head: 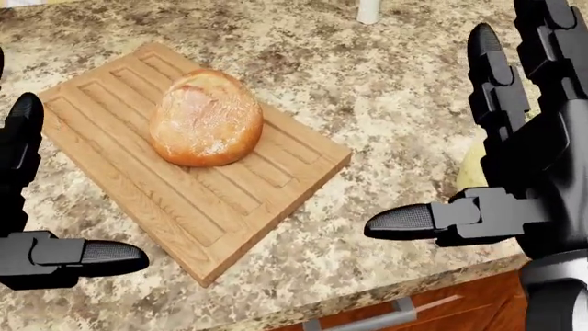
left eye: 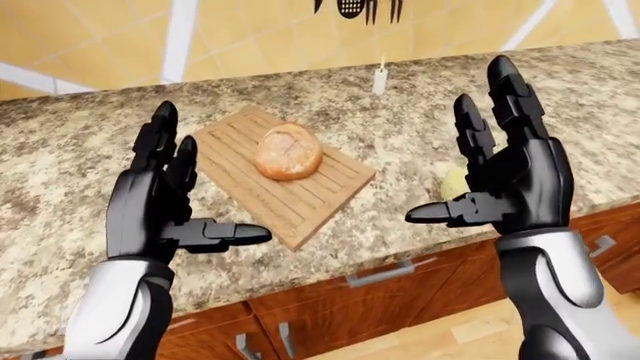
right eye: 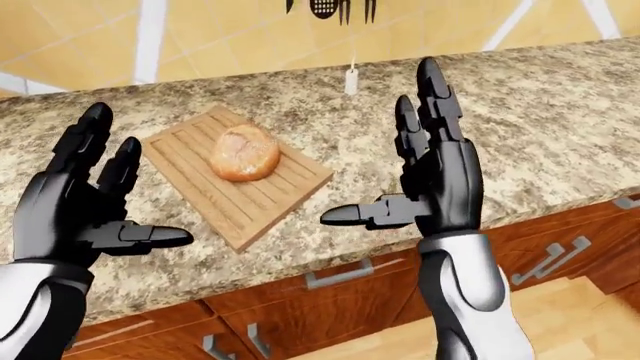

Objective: Pick up the wedge of cheese and place it on the slice of bread to prepare a simple cheese on bread dish.

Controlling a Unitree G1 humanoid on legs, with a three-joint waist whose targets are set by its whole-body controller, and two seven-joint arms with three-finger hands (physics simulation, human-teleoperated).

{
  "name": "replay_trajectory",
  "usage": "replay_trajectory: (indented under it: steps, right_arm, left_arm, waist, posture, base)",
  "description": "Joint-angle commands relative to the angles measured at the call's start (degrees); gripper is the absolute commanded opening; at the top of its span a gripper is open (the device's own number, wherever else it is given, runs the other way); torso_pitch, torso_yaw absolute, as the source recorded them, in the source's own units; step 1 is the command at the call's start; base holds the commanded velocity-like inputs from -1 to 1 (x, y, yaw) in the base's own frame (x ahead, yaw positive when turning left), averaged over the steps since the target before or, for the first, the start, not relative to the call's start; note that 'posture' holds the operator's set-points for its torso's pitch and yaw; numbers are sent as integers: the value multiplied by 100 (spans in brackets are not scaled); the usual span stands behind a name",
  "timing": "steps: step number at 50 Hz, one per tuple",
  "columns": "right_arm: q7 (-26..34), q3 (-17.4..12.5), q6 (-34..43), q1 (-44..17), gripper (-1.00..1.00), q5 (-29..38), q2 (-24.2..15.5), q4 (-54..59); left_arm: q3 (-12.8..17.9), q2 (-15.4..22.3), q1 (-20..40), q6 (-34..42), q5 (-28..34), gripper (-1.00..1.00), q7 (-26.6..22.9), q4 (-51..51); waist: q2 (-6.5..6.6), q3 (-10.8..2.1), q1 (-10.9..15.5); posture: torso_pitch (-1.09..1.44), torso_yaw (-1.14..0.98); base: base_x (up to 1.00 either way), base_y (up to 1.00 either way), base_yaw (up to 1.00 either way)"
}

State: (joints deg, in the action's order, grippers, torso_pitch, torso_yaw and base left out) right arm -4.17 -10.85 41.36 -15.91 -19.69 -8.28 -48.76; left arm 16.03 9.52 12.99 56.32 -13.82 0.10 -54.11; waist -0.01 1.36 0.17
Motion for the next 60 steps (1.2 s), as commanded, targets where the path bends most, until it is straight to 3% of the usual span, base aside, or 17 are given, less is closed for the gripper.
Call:
replay_trajectory:
  steps: [1, 5, 11, 23, 26, 33, 43, 50, 60]
  right_arm:
    - [2, -100, -94, -197, 100, 70, -150, -106]
    - [102, -309, 248, -568, 100, 602, -683, -31]
    - [543, -347, 603, -705, 100, 1619, -1045, 282]
    - [1593, -396, 1353, -1133, 100, 2902, -1389, 552]
    - [1817, -411, 1296, -994, 100, 3165, -1348, 586]
    - [1975, -468, 787, -755, 100, 3379, -1102, 1074]
    - [1973, -620, 734, -820, 100, 3312, -1168, 1674]
    - [2091, -515, 1018, -1019, 100, 3287, -1273, 1805]
    - [2020, -435, 620, -906, 100, 3358, -1140, 2245]
  left_arm:
    - [47, 48, 103, -176, -14, 100, 11, -175]
    - [82, 49, 81, -214, -46, 100, 10, -152]
    - [161, 78, 84, -187, -125, 100, 33, -175]
    - [141, 125, 148, -100, -191, 100, 111, -215]
    - [152, 107, 58, -203, -173, 100, 69, -183]
    - [139, 88, 72, -112, -172, 100, 104, -254]
    - [123, 61, 24, -165, -132, 100, 81, -240]
    - [94, 44, -46, -295, -63, 100, 35, -178]
    - [97, 17, -64, -305, 21, 100, -20, -190]
  waist:
    - [-2, -104, 0]
    - [-21, -81, 11]
    - [-46, -42, 17]
    - [-50, -21, 30]
    - [-38, -10, 36]
    - [-44, -35, 19]
    - [-21, -56, 19]
    - [-27, -62, 25]
    - [-31, -82, 25]
  posture:
    - [0, 0]
    - [0, 0]
    - [0, 0]
    - [0, 0]
    - [0, 0]
    - [0, 0]
    - [0, 0]
    - [0, 0]
    - [0, 0]
  base:
    - [0, 0, 0]
    - [0, 0, 0]
    - [0, 0, 0]
    - [0, 0, 0]
    - [0, 0, 0]
    - [0, 0, 0]
    - [0, 0, 0]
    - [0, 0, 0]
    - [0, 0, 0]
